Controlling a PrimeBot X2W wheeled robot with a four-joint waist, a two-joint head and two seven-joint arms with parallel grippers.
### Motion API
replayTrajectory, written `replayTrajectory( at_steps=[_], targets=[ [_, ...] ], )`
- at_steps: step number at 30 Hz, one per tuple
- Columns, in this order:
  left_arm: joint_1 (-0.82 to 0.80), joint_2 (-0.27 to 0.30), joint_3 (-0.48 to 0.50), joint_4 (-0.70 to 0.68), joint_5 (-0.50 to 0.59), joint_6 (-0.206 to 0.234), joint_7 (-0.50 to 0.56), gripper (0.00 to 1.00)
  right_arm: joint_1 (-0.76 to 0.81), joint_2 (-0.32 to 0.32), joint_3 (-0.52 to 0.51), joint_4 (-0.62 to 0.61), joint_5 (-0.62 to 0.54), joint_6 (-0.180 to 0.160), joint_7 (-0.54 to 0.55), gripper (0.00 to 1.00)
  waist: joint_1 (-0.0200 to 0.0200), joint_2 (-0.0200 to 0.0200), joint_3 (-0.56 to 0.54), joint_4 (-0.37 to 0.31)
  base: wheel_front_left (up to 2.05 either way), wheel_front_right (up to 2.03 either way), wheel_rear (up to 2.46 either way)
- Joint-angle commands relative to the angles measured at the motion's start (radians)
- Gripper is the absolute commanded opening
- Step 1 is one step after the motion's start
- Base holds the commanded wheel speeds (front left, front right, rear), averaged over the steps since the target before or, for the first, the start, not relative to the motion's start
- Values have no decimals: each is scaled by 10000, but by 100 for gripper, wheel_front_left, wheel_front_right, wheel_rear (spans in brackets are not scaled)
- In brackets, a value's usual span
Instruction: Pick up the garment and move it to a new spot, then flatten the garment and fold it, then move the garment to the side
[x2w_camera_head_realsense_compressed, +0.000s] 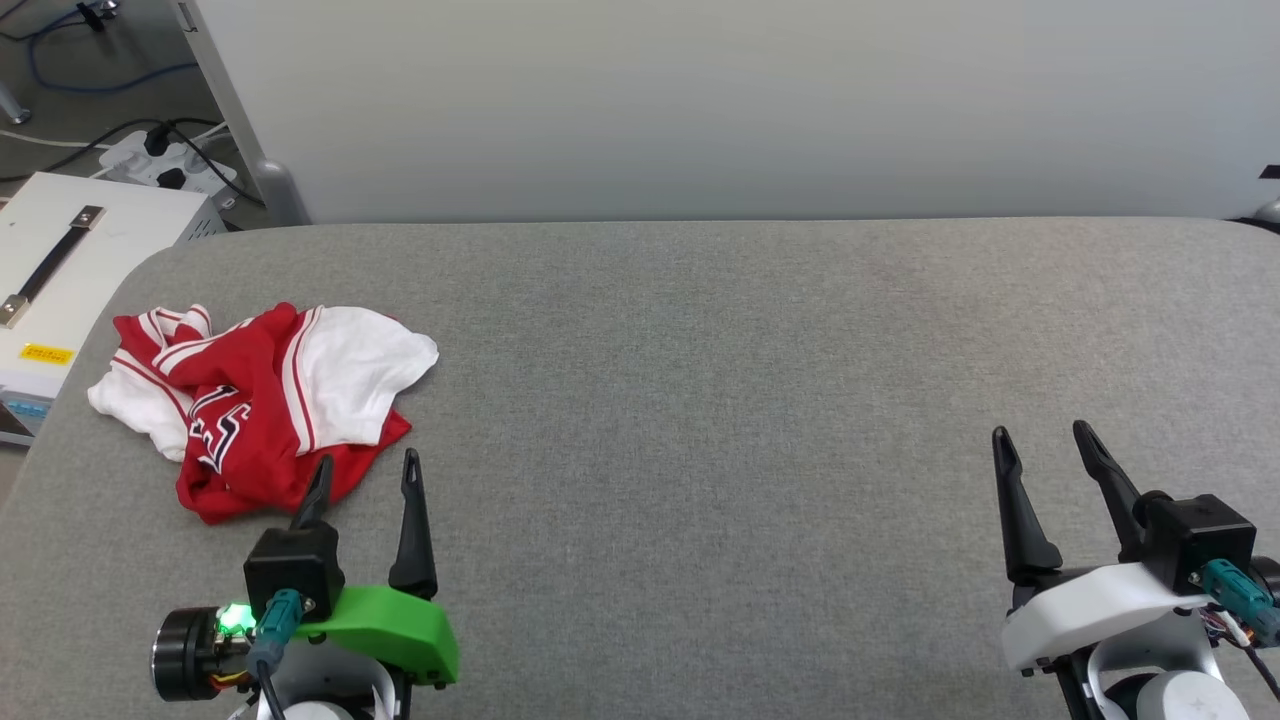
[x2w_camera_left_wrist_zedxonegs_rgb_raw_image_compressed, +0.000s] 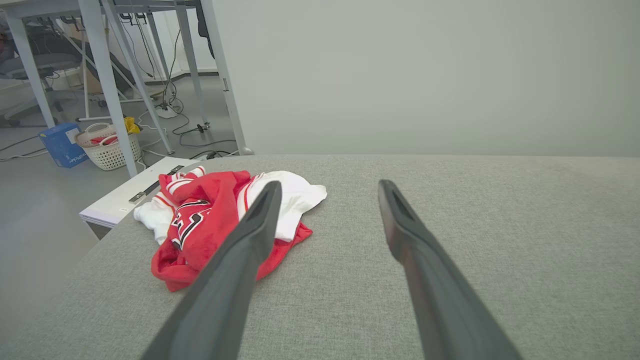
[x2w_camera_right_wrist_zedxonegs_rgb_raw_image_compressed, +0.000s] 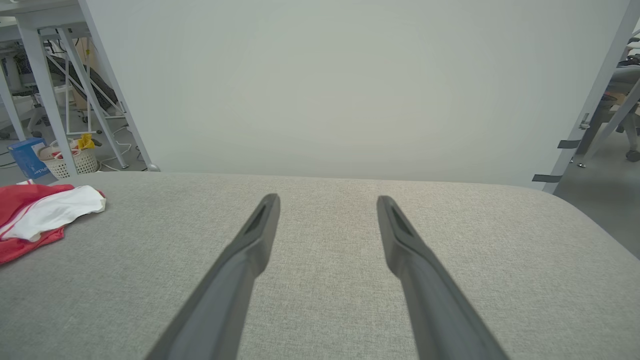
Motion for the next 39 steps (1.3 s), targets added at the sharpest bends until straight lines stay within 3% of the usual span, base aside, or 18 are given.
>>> replayTrajectory(
  at_steps=[1,39],
  targets=[
    [-61,-6,-14,-29,-99,76,-94,100,8,-5,-29,-91,112,26,-134,100,0,0,-1,0,0,0,0],
    [-11,-11,-208,-5,-234,136,-884,100,202,-9,42,-101,394,49,-914,100,0,0,21,6,0,0,0]
  ],
)
